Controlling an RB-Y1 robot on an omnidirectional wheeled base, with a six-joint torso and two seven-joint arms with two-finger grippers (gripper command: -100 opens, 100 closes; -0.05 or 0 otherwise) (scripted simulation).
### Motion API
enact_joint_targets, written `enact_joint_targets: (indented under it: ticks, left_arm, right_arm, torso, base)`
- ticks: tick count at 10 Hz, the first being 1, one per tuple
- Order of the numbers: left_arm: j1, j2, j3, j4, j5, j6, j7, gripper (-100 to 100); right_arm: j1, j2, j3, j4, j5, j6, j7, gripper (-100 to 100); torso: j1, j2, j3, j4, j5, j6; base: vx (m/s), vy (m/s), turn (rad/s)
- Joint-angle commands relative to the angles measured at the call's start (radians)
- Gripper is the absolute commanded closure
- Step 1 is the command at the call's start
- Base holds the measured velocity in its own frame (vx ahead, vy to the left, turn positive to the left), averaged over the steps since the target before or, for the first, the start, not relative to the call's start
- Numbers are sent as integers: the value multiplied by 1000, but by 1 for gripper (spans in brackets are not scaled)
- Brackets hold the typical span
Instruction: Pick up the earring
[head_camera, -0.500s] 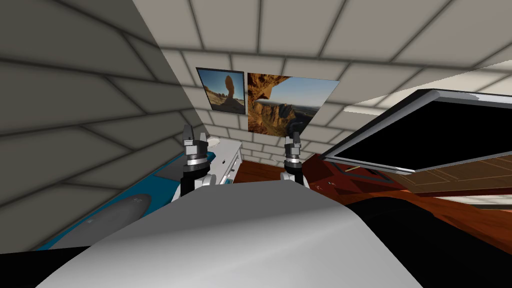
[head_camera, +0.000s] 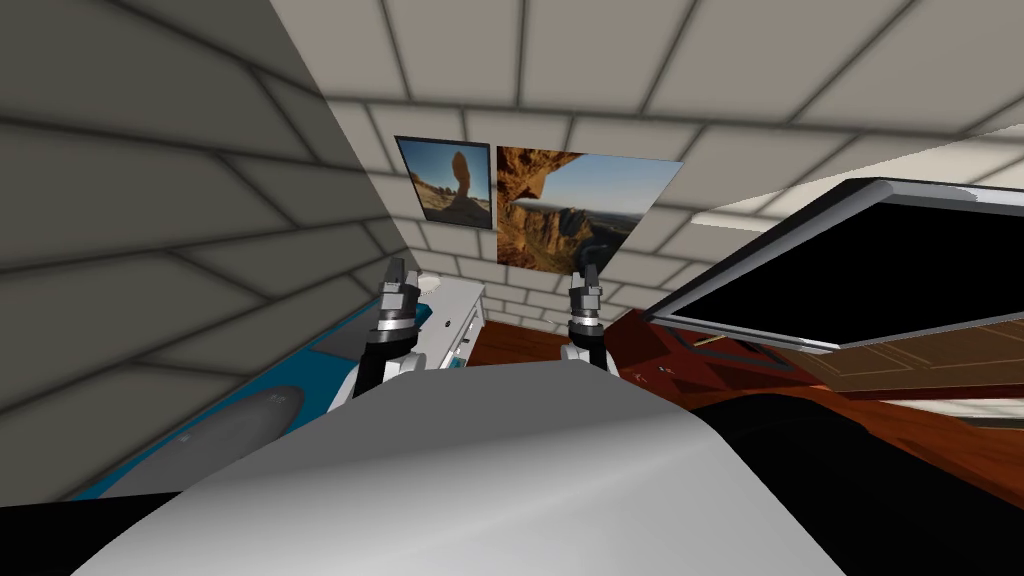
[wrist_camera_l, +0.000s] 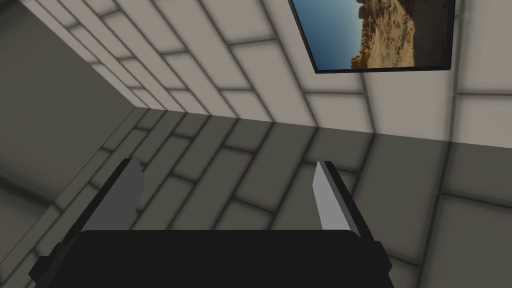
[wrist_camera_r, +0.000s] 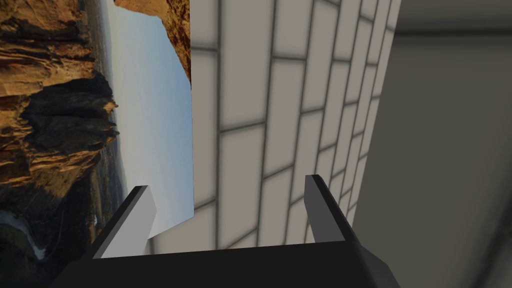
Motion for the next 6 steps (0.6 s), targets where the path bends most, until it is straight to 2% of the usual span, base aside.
enact_joint_targets:
  ticks: [1,2,3,5,6]
  left_arm:
    - [-6,29,4,16,-1,36,-18,-100]
    - [-5,54,7,26,-1,62,-35,-100]
    - [-5,54,7,26,-1,67,-35,-100]
    - [-3,100,13,50,-3,124,-72,-100]
    - [-3,100,13,50,-3,136,-72,-100]
  right_arm:
    - [0,0,0,0,0,0,0,0]
    - [0,0,0,0,0,0,0,0]
    - [0,0,0,0,0,0,0,0]
    - [0,0,0,0,0,0,0,0]
    - [0,0,0,0,0,0,0,0]
  torso:
    - [0,0,0,0,0,0]
    - [0,0,0,0,0,0]
    - [0,0,0,0,0,0]
    - [0,0,0,0,0,0]
    - [0,0,0,0,0,0]
  base:
    - [8,-3,24]
    - [12,-7,49]
    - [10,-6,13]
    - [10,-5,38]
    - [9,-5,21]
